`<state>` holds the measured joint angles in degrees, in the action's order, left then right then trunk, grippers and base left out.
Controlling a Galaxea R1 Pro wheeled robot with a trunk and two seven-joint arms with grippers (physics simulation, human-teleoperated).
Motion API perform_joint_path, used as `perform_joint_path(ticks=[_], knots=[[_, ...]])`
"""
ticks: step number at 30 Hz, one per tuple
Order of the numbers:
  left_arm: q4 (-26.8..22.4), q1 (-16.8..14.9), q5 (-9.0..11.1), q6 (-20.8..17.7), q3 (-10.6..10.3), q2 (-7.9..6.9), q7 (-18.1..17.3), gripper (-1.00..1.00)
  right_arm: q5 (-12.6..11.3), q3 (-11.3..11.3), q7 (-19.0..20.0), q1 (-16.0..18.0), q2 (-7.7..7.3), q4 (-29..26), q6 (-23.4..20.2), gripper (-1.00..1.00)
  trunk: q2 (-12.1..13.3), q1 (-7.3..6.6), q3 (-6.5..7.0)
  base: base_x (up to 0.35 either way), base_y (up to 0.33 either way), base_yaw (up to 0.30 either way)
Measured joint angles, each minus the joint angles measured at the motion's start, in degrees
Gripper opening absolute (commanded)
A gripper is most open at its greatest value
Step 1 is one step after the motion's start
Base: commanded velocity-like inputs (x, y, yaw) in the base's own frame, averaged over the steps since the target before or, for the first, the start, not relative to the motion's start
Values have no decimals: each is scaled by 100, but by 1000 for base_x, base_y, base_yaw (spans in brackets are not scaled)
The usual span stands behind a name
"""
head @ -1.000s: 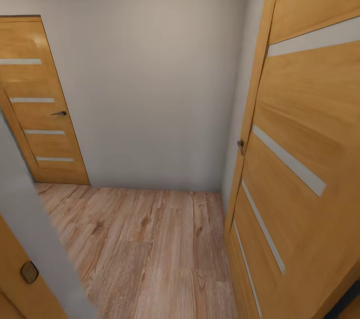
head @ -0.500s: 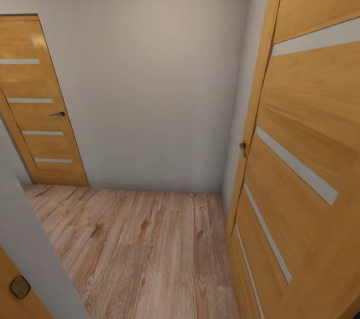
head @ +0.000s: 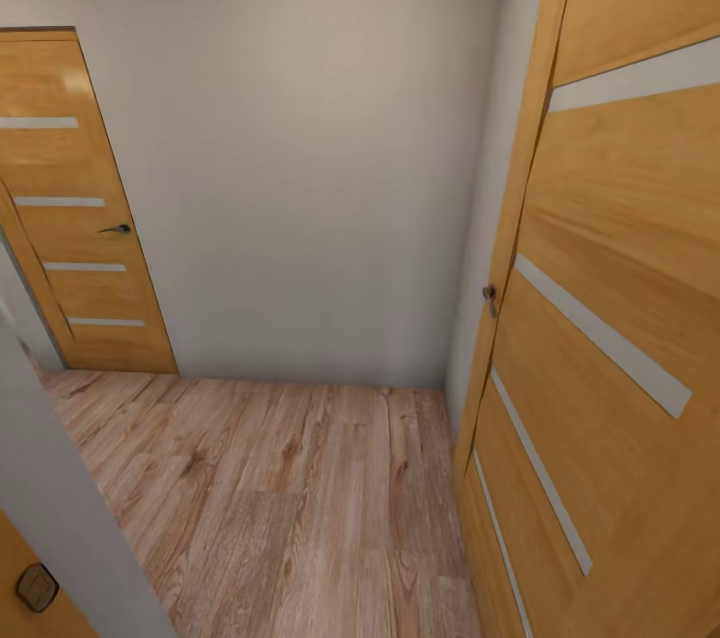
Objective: Move the two storage containers from the living room to the garage. In the garage, place one container on the floor and stack the other container on top of it (either order is fine).
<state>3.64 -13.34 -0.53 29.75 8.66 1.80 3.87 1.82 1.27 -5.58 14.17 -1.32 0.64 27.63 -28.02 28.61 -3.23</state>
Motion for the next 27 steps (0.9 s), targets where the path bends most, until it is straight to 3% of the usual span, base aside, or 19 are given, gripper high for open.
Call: perform_joint_path(ticks=[5,18,27], knots=[[0,0,0,-4,-2,3,0,100,0,0,0,1,0,0,0,100,-1,-2,0,97,0,0],[0,0,0,-7,-5,0,0,100,0,0,0,1,0,0,0,100,-1,-3,0,305,0,0],[0,0,0,-7,0,4,0,100,0,0,0,0,0,0,0,100,0,0,0,44,0,0]])
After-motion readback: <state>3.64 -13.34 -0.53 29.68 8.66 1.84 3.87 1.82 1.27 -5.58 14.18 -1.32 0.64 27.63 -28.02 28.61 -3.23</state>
